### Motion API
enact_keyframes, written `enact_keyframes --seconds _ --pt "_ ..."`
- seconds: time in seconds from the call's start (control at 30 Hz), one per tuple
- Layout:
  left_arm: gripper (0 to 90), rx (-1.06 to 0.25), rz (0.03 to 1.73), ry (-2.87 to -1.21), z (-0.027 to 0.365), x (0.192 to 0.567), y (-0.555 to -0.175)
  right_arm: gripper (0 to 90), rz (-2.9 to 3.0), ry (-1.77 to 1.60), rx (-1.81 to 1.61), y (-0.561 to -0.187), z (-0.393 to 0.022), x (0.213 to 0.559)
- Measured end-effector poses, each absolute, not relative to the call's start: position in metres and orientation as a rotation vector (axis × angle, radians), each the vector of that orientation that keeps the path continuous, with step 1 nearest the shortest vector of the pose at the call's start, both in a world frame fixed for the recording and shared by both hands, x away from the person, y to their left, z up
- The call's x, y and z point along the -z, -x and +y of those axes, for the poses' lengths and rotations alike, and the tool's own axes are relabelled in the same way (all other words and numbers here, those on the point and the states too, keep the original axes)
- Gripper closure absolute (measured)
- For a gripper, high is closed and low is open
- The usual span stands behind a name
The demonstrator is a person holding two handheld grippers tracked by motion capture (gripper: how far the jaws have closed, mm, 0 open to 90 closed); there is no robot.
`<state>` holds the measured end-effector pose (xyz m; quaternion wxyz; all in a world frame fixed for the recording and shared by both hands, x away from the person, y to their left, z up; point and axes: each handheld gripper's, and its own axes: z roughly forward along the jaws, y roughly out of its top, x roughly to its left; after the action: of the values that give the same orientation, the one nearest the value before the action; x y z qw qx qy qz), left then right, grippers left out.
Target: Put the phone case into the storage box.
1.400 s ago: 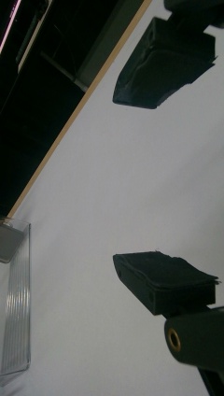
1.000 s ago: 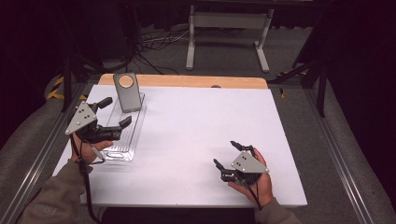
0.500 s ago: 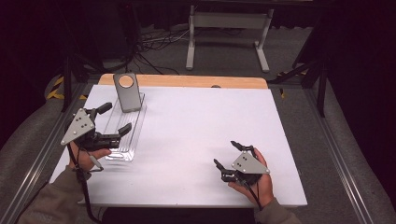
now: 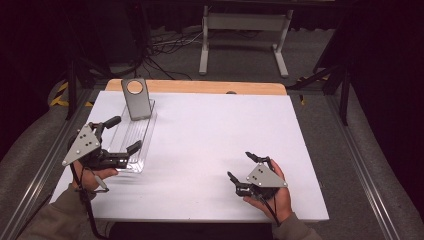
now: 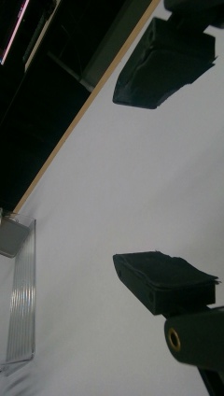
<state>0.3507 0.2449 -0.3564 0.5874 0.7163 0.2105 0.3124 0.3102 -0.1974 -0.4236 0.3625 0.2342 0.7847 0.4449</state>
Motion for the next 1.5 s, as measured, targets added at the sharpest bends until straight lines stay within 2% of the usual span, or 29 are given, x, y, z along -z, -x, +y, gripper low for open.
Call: enact_keyframes --seconds 0.8,1.5 --pt "7.2 -0.679 0.437 -1.67 0.233 0.362 -0.333 19.7 2.016 -0.583 -1.165 -0.305 -0.194 0.42" --pt "7.6 -0.661 0.402 -1.735 0.217 0.378 -0.327 19.6 2.019 -0.567 -1.174 -0.303 -0.193 0.418"
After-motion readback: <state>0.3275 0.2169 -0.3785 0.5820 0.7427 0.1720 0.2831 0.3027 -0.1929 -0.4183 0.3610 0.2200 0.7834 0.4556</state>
